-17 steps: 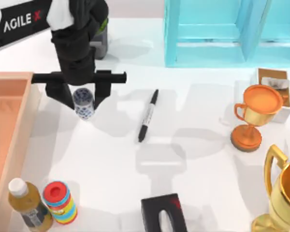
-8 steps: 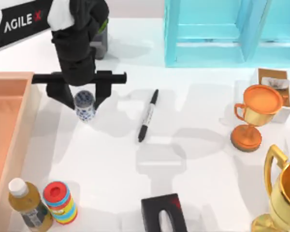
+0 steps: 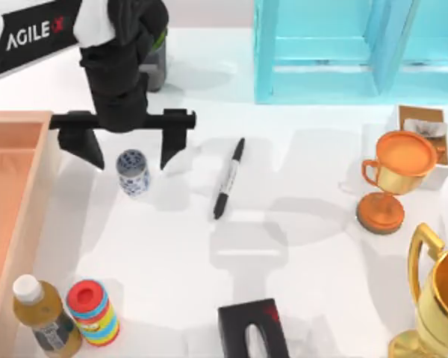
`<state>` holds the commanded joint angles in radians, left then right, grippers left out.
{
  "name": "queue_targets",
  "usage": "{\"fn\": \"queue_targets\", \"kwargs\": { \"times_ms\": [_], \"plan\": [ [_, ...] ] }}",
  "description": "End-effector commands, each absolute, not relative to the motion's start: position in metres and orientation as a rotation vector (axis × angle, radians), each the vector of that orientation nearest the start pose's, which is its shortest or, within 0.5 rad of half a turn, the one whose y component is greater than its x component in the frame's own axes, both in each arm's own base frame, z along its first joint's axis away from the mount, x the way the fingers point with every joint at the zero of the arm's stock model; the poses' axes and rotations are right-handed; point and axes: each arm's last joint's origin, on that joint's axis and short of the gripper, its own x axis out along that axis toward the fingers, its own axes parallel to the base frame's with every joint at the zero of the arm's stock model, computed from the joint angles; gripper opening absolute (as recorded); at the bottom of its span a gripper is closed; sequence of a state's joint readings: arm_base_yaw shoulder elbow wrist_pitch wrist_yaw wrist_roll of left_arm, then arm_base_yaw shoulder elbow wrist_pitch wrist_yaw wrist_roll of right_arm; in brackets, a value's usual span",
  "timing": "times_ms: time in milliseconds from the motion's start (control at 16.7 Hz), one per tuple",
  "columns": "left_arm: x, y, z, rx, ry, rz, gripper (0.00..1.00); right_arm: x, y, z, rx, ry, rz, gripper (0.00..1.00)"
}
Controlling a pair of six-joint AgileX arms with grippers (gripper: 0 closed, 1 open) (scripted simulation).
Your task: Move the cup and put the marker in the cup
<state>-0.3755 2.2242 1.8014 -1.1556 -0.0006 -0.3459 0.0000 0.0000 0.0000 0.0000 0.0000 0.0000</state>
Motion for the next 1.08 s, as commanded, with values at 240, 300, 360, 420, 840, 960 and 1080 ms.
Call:
{"fn": "queue_targets", "kwargs": {
  "times_ms": [240, 300, 360, 420, 840, 960, 1080],
  "plan": [
    [0.405, -0.154, 0.165, 0.021, 1.577, -0.011, 1.00, 0.106, -0.001, 0.160, 0.000, 0.000, 0.000, 1.00],
    [0.405, -0.154, 0.165, 0.021, 1.577, -0.011, 1.00, 0.106, -0.001, 0.160, 0.000, 0.000, 0.000, 1.00],
    [0.405, -0.154, 0.165, 0.021, 1.577, -0.011, 1.00, 0.106, -0.001, 0.160, 0.000, 0.000, 0.000, 1.00],
    [0.406, -0.154, 0.165, 0.019, 1.577, -0.009, 1.00, 0.106, -0.001, 0.160, 0.000, 0.000, 0.000, 1.00],
    [0.419, -0.159, 0.196, 0.027, 1.611, 0.007, 1.00, 0.106, -0.001, 0.160, 0.000, 0.000, 0.000, 1.00],
    [0.424, -0.161, 0.221, 0.026, 1.607, 0.003, 1.00, 0.106, -0.001, 0.160, 0.000, 0.000, 0.000, 1.00],
    [0.425, -0.162, 0.251, 0.019, 1.588, -0.006, 1.00, 0.106, -0.001, 0.160, 0.000, 0.000, 0.000, 1.00]
  ]
}}
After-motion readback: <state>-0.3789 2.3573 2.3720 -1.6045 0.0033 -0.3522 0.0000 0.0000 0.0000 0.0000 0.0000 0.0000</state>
